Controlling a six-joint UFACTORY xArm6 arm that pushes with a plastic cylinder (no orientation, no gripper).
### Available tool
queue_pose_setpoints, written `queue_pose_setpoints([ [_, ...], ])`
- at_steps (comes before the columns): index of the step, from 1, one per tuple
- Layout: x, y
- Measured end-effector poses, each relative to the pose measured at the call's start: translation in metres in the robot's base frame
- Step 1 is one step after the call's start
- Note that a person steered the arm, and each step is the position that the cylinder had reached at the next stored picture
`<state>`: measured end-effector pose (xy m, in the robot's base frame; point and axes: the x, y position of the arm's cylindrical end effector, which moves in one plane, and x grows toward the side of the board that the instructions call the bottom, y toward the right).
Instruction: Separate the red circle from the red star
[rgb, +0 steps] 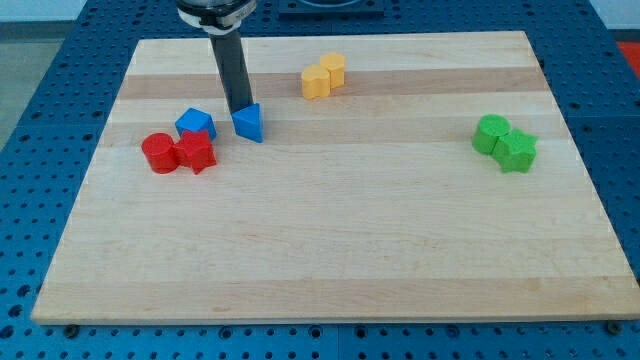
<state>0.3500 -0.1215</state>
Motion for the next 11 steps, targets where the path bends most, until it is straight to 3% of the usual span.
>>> queue_pose_setpoints([
  [2,0.003,0.000],
  [4,-0.022,-0.040],
  [8,-0.024,-0.106],
  [11,0.064,-0.107],
])
